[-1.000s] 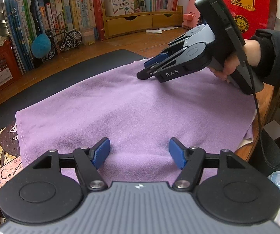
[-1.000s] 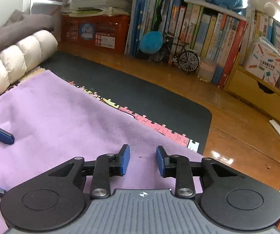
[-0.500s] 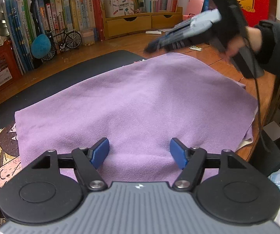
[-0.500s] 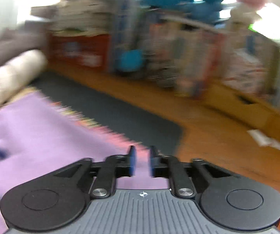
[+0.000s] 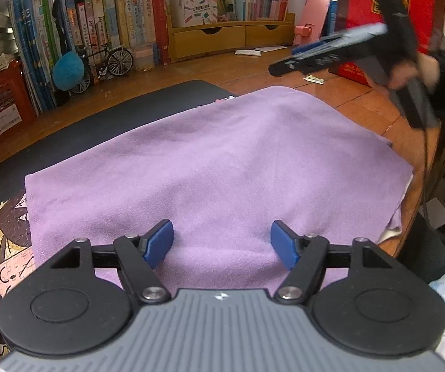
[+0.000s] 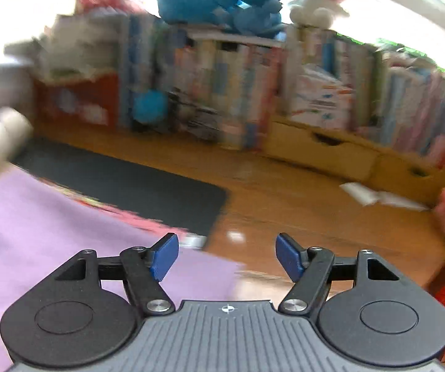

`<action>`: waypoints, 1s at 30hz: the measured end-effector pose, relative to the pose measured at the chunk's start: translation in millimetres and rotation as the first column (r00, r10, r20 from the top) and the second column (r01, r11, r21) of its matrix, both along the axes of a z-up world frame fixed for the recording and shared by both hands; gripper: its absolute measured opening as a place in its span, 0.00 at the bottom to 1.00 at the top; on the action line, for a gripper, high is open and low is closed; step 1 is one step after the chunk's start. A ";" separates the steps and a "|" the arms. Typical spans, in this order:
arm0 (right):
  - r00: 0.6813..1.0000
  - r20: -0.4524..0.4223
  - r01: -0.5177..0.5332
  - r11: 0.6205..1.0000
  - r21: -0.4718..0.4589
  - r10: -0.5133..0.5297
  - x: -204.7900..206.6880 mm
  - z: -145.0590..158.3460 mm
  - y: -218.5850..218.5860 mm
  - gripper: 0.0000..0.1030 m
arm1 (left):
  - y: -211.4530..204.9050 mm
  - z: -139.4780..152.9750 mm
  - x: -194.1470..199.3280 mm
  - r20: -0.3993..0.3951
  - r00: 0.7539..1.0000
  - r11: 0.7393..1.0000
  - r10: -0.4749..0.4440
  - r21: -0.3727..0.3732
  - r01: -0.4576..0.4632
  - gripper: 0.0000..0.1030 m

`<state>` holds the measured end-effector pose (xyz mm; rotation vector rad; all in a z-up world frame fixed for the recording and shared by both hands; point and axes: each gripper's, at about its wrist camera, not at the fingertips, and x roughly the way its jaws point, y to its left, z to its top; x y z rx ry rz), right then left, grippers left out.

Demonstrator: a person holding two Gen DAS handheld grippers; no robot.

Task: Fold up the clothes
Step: 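Move the right gripper to the sweatshirt end and grasp it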

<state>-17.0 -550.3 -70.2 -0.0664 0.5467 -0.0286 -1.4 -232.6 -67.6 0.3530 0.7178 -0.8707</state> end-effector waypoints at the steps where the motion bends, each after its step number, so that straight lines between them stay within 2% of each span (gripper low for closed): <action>1: 0.999 0.012 -0.032 0.999 0.007 0.032 1.5 0.2 6.9 0.74 | -0.3 2.9 1.2 0.006 1.000 1.000 0.013 0.003 -0.013 0.69; 3: 0.996 0.022 -0.089 0.996 0.017 0.089 2.2 -0.4 17.9 0.79 | -0.6 13.2 4.2 0.043 0.999 0.999 0.032 -0.005 -0.032 0.69; 5: 0.990 0.024 -0.137 0.990 0.028 0.136 2.5 -2.1 26.7 0.80 | -1.6 25.6 7.7 0.081 0.996 0.999 0.040 -0.032 -0.038 0.70; 8: 0.988 0.019 -0.154 0.987 0.051 0.153 2.3 -9.5 42.8 0.80 | -9.1 33.2 15.0 0.122 0.991 0.998 0.050 -0.052 -0.044 0.72; 11: 0.983 0.023 -0.182 0.980 0.076 0.181 6.8 -17.3 51.8 0.82 | -15.5 26.1 29.4 0.093 0.993 0.997 0.078 -0.031 -0.075 0.72; 13: 0.981 0.022 -0.194 0.979 0.054 0.193 8.9 -22.6 60.0 0.83 | -16.9 18.8 38.0 0.069 0.992 0.994 0.107 0.000 -0.107 0.72; 17: 0.984 0.020 -0.180 0.984 0.013 0.180 6.2 -28.0 61.4 0.85 | -14.0 6.2 50.2 0.023 0.988 0.988 0.151 0.014 -0.151 0.74; 20: 0.988 0.023 -0.153 0.988 0.009 0.152 5.5 -28.4 54.6 0.85 | -6.4 4.2 50.0 0.022 0.986 0.986 0.167 0.015 -0.167 0.77; 23: 0.996 0.011 -0.088 0.996 0.002 0.088 5.9 -29.5 36.9 0.86 | 5.8 8.3 54.0 0.080 0.975 0.977 0.205 0.047 -0.209 0.77; 27: 0.999 0.004 -0.048 0.993 0.105 0.047 5.0 -28.4 1.6 0.87 | 25.7 22.0 75.5 0.147 0.954 0.962 0.263 0.036 -0.271 0.76; 30: 0.999 0.008 -0.045 0.980 0.192 0.044 10.2 -26.9 -19.5 0.91 | 35.3 23.8 97.4 0.141 0.952 0.960 0.273 0.014 -0.278 0.77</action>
